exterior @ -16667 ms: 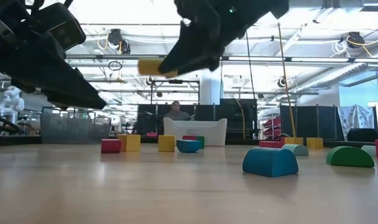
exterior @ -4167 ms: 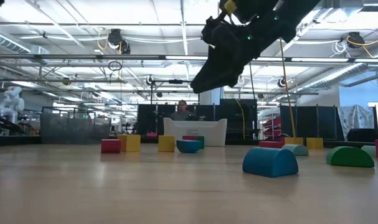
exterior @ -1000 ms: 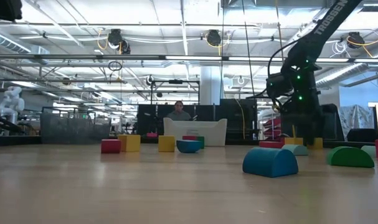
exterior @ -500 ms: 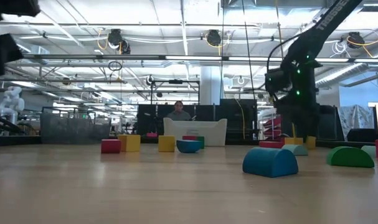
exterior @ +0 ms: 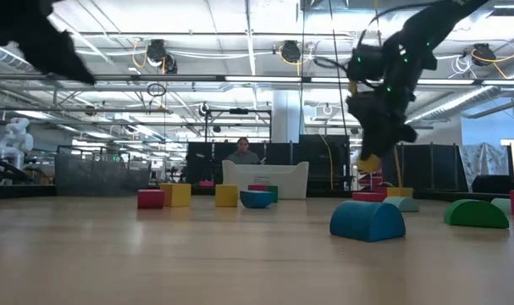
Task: Sort blocks by size
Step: Put the yellow square block into the bottom black bin
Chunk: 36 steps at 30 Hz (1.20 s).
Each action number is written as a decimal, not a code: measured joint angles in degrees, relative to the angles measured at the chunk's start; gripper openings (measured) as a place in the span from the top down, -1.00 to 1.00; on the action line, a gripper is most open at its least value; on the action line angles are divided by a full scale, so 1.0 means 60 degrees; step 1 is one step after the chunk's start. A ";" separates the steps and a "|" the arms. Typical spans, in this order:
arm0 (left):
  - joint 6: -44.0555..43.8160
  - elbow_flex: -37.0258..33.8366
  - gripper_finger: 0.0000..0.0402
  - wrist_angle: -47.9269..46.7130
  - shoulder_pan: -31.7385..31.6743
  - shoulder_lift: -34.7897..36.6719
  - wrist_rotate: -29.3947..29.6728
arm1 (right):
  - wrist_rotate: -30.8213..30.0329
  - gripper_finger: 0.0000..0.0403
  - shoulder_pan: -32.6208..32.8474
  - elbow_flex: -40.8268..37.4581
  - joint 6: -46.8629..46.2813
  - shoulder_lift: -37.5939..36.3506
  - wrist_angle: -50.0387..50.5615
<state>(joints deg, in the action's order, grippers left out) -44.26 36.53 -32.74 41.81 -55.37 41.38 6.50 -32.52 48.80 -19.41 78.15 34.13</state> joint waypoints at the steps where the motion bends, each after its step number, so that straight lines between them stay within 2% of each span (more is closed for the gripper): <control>1: 0.0313 0.0000 -0.10 0.0222 -0.0026 0.0000 0.0183 | -0.0004 0.42 0.0259 0.0000 -0.0122 0.0000 -0.0265; 9: 0.2377 -0.0004 -0.10 0.1590 -0.0246 -0.0157 0.1178 | 0.0066 0.42 0.2360 0.0004 -0.0886 0.0165 -0.3158; 17: 0.4477 -0.0011 -0.10 0.2846 -0.0795 -0.1007 0.1793 | 0.0219 0.42 0.3917 0.0011 -0.1379 0.0576 -0.5924; 26: 0.7680 -0.0011 -0.10 0.5781 -0.1735 -0.2379 0.1943 | 0.0200 0.42 0.4815 0.0011 -0.1667 0.1761 -0.8961; 33: 0.8985 -0.0011 -0.10 0.7157 -0.2259 -0.3012 0.1875 | 0.0233 0.42 0.5227 0.0011 -0.1965 0.2427 -1.0950; 36: 0.9663 -0.0011 -0.10 0.7671 -0.2447 -0.3209 0.1544 | 0.0249 0.42 0.5265 0.0011 -0.2362 0.2794 -1.1344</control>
<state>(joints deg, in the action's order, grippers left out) 13.72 36.47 13.28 27.12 -74.63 50.64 8.00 -0.93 48.86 -33.58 94.91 -33.93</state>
